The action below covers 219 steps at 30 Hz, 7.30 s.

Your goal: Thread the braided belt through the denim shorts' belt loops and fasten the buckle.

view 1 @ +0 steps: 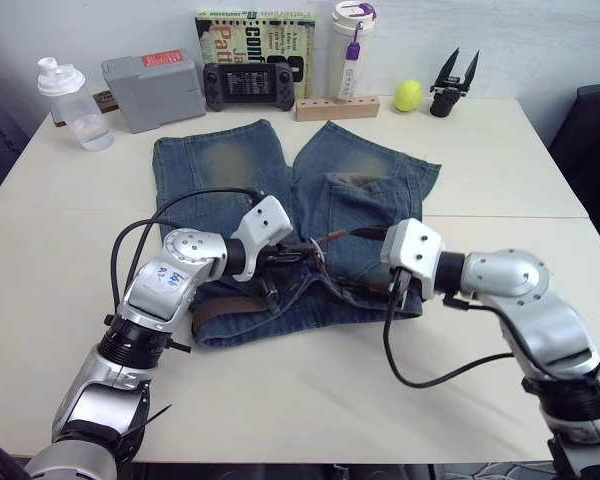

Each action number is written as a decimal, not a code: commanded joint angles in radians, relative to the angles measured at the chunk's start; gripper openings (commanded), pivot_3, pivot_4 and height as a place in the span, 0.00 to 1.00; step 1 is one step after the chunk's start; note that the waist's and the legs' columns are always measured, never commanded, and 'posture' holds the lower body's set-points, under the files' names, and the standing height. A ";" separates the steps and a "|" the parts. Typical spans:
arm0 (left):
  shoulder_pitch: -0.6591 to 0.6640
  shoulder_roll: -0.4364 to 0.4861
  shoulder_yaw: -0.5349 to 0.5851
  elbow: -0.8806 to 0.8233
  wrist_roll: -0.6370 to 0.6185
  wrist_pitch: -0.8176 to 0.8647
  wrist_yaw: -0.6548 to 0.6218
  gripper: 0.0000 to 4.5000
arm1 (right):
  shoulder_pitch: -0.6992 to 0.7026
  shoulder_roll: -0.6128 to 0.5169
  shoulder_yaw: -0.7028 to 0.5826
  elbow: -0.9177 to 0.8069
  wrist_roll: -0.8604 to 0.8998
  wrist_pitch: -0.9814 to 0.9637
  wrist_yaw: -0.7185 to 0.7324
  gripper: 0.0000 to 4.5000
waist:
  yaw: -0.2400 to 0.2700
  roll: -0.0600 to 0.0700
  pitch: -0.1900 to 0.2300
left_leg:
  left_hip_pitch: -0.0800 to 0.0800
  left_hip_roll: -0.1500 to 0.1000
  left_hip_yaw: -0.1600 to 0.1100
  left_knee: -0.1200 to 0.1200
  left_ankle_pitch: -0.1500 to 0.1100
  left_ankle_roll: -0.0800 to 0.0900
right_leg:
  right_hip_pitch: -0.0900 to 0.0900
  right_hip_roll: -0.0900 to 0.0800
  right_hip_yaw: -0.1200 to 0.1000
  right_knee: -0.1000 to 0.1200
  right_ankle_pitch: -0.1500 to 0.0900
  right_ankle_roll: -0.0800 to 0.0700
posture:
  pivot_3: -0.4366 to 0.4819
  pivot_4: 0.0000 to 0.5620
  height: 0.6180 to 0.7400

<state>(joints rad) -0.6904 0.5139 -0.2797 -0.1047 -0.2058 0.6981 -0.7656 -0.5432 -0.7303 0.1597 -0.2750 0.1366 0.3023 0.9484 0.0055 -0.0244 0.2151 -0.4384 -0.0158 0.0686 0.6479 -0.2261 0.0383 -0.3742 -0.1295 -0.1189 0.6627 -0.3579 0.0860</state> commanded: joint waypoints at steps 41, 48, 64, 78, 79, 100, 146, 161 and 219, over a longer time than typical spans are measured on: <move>-0.118 0.112 0.246 -0.161 -0.189 0.331 -0.094 1.00 | -0.452 -0.096 0.085 0.634 -0.241 -0.796 0.154 0.00 | -0.007 0.000 0.000 | -0.001 0.000 -0.002 0.000 0.000 0.000 | 0.001 0.000 -0.001 0.001 0.000 0.000 | 0.48 0.27 0.65; -0.148 -0.013 0.115 -0.146 -0.112 0.287 0.031 1.00 | -0.484 -0.024 0.086 0.585 -0.216 -0.630 0.163 0.00 | -0.005 0.000 0.000 | -0.001 0.000 -0.002 0.001 0.000 0.000 | 0.001 0.000 -0.002 0.002 0.000 0.000 | 0.48 0.27 0.65; -0.217 -0.129 0.079 -0.001 -0.056 0.244 0.132 0.12 | -0.409 -0.029 0.060 0.461 -0.218 -0.490 0.165 0.00 | -0.004 0.000 0.000 | -0.002 0.000 -0.003 0.001 0.000 0.000 | 0.000 0.000 -0.003 0.002 0.000 0.000 | 0.48 0.27 0.65; -0.191 -0.365 0.655 0.059 -0.276 0.738 0.379 0.00 | -0.062 0.013 -0.129 0.063 0.103 0.230 0.104 0.99 | 0.008 0.000 0.000 | -0.003 0.000 -0.005 0.002 0.001 0.001 | 0.002 0.000 -0.005 0.002 0.000 0.000 | 0.48 0.27 0.65; -0.204 -0.381 0.711 0.064 -0.286 0.763 0.398 0.00 | -0.043 0.028 -0.148 0.034 0.150 0.293 0.093 0.99 | 0.006 0.000 0.000 | -0.003 0.000 -0.005 0.002 0.001 0.002 | 0.002 0.000 -0.005 0.003 0.000 0.000 | 0.48 0.27 0.65; -0.230 -0.339 1.090 0.309 -1.047 0.916 0.869 0.00 | -0.100 0.454 -0.102 0.154 0.429 0.587 -0.170 0.01 | -0.008 -0.001 0.000 | -0.001 -0.001 -0.004 0.000 0.001 0.001 | 0.000 0.000 -0.002 0.005 0.000 0.001 | 0.48 0.27 0.65; 0.330 0.035 0.581 0.142 -1.501 0.409 1.039 0.00 | -0.142 0.403 0.133 0.383 0.226 0.259 0.101 0.01 | -0.008 -0.008 -0.006 | 0.001 -0.002 -0.002 -0.001 0.000 -0.001 | 0.000 0.000 0.003 0.001 0.000 0.000 | 0.48 0.27 0.65; 0.331 0.040 0.588 0.117 -1.329 0.404 0.944 0.00 | -0.152 0.403 0.198 0.529 0.143 0.249 0.164 0.01 | -0.009 -0.007 -0.006 | 0.002 -0.002 -0.002 -0.001 0.000 -0.001 | 0.000 0.000 0.003 0.000 0.000 0.000 | 0.48 0.27 0.65; 0.319 0.027 0.614 0.097 -1.278 0.427 0.892 0.00 | -0.229 0.383 0.315 0.459 0.047 0.432 0.118 0.01 | -0.010 -0.007 -0.014 | 0.017 -0.001 -0.002 -0.014 -0.008 -0.012 | 0.012 0.000 0.003 -0.009 0.000 0.000 | 0.48 0.27 0.65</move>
<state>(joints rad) -0.3598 0.5311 0.3139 0.0143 -1.4840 1.1228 0.1416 -0.8007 -0.3514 0.4295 0.1446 0.2121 0.7243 1.0653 -0.0043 -0.0313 0.2009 -0.4212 -0.0170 0.0667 0.6332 -0.2337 0.0261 -0.3618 -0.1296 -0.1158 0.6531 -0.3578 0.0863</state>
